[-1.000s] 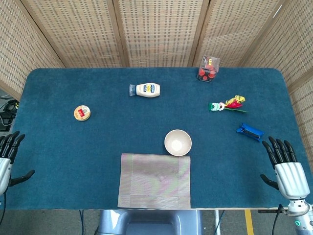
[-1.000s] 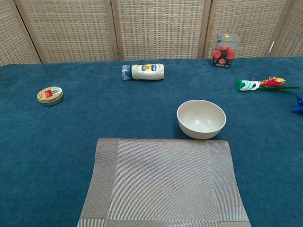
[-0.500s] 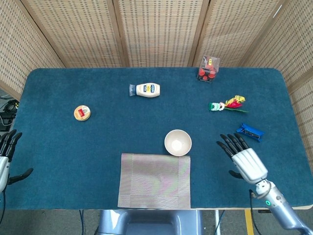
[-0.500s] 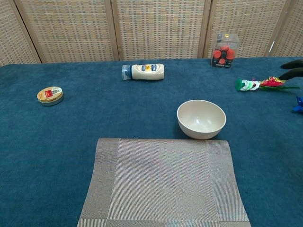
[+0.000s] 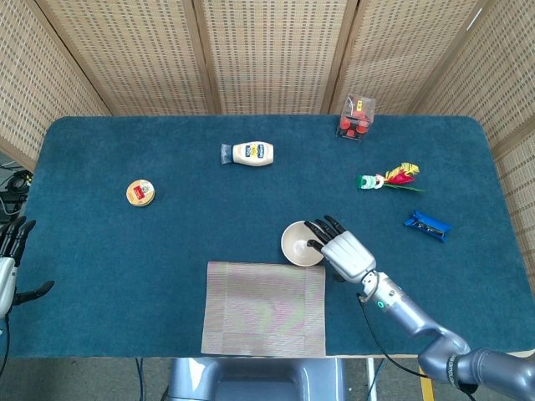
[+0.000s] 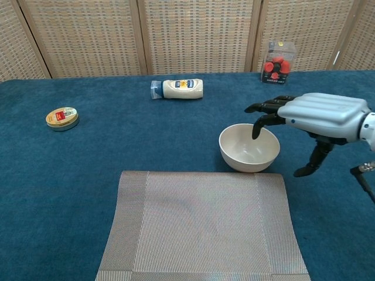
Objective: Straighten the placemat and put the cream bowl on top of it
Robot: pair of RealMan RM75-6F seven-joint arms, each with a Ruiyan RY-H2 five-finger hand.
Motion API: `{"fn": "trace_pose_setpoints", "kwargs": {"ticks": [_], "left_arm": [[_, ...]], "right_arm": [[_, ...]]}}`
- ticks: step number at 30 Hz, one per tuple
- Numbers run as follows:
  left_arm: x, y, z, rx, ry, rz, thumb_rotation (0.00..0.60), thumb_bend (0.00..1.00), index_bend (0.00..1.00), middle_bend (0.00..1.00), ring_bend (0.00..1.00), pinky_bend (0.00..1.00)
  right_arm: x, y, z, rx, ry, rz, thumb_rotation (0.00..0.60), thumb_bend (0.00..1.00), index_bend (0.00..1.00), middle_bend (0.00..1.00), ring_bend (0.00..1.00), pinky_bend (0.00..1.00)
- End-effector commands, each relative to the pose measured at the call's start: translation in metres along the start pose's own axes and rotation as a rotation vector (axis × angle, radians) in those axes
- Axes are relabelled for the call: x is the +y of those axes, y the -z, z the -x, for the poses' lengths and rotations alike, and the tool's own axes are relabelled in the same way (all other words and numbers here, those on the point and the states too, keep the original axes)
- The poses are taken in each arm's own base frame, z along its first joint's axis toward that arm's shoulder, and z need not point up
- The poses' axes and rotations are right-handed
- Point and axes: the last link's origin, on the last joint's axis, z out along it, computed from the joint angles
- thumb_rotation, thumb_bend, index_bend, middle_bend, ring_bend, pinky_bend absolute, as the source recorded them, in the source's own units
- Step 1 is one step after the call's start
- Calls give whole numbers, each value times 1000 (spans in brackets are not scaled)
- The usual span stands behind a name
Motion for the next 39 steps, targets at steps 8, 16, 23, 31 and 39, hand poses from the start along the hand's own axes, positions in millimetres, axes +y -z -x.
{"fn": "trace_pose_setpoints", "kwargs": {"ticks": [8, 16, 23, 31, 39], "left_arm": [[-4, -6, 2, -12, 0, -20, 600, 0, 0, 0, 0, 0], [-6, -5, 0, -2, 4, -26, 600, 0, 0, 0, 0, 0], [-5, -5, 1, -6, 4, -23, 600, 0, 0, 0, 0, 0], [-3, -4, 2, -10, 4, -12, 600, 0, 0, 0, 0, 0], [1, -1, 2, -9, 1, 1, 600, 0, 0, 0, 0, 0]], "right_arm": [[-10, -29, 21, -47, 7, 9, 600, 499, 491, 0, 0, 0], [-6, -33, 26, -18, -45, 22, 600, 625, 737, 0, 0, 0], [21, -25, 3, 125, -132, 81, 600, 627, 743, 0, 0, 0], [98, 14, -20, 225, -136, 268, 600, 626, 743, 0, 0, 0], [170, 42, -16, 232, -178, 518, 600, 619, 740, 0, 0, 0]]}}
